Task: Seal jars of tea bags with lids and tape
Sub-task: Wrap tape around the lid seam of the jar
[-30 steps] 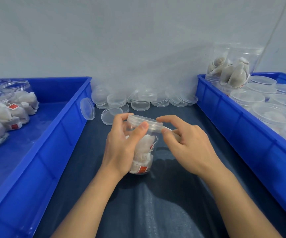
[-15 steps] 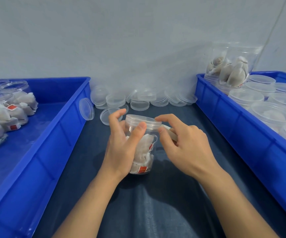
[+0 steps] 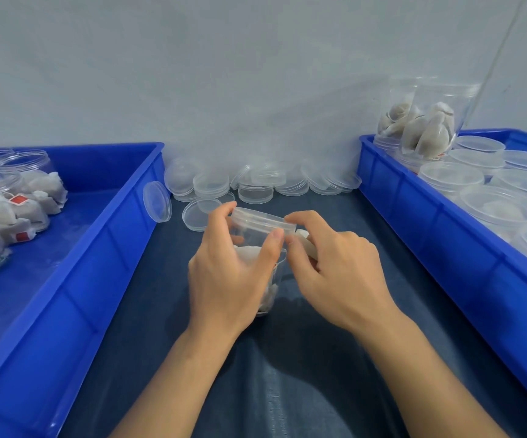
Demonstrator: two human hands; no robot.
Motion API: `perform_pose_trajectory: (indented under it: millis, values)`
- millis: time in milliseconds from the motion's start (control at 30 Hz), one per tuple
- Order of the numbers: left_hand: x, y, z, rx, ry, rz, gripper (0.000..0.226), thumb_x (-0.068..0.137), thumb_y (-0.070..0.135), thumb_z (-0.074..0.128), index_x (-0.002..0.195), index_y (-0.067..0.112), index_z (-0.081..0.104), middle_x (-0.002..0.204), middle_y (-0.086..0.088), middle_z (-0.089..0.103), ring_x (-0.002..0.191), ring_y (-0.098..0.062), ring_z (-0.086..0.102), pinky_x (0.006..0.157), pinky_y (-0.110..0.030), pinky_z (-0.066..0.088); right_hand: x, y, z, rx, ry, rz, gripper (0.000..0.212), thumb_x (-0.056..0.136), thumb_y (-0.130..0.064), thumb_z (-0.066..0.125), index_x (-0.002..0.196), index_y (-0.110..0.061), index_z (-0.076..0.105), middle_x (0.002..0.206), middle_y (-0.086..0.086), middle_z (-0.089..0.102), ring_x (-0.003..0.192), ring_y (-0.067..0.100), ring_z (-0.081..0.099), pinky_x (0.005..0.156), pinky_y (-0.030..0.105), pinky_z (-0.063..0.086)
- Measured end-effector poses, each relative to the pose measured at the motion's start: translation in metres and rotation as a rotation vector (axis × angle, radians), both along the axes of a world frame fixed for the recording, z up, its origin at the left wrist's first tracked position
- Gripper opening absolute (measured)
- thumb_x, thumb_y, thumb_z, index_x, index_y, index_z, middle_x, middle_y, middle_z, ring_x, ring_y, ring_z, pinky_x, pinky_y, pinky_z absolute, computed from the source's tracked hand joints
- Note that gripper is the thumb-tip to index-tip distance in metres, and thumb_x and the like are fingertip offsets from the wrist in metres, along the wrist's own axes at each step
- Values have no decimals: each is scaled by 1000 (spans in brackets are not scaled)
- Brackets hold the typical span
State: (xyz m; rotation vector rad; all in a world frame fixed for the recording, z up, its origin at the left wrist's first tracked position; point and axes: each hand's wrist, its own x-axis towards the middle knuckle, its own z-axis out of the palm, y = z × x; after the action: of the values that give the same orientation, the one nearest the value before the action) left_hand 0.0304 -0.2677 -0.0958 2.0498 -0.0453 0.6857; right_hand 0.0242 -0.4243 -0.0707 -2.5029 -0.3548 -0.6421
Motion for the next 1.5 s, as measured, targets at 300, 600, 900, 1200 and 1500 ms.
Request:
perform_pose_trajectory:
  millis: [300, 600, 900, 1200, 1500]
  values:
    - [11, 15, 1, -319, 88, -125, 62, 83, 71, 61, 134, 36, 57, 119, 15, 73, 116, -7, 68, 107, -49, 51, 0, -7, 5, 49, 15, 108, 48, 99, -47, 39, 142, -38, 57, 50, -11, 48, 55, 20, 47, 64, 41, 48]
    - [15, 16, 2, -464, 70, -246, 56, 83, 60, 68, 127, 24, 63, 109, 15, 75, 110, -11, 71, 105, -49, 54, 6, -14, 1, 56, -25, 28, 43, 96, -49, 43, 132, -34, 63, 49, -7, 50, 53, 17, 48, 60, 36, 44]
    - [15, 18, 3, -564, 143, -291, 45, 92, 42, 66, 124, 11, 67, 108, 5, 77, 115, -27, 72, 109, -61, 51, 6, -14, 1, 88, 5, 5, 53, 90, -64, 34, 127, -40, 64, 53, -9, 53, 60, 16, 56, 65, 36, 48]
    - [15, 22, 2, -524, 198, -399, 55, 87, 59, 67, 127, 21, 62, 127, -12, 72, 121, -38, 69, 108, -65, 50, 6, -11, -3, 83, -31, -35, 49, 87, -68, 34, 114, -41, 64, 52, -13, 54, 58, 11, 55, 59, 30, 41]
    - [11, 21, 6, -291, 178, -286, 68, 60, 67, 84, 113, 31, 61, 108, 18, 76, 105, -1, 72, 72, -19, 59, 1, -8, -3, 47, -110, -49, 32, 92, -59, 50, 110, -36, 63, 49, -11, 46, 51, 14, 51, 57, 32, 44]
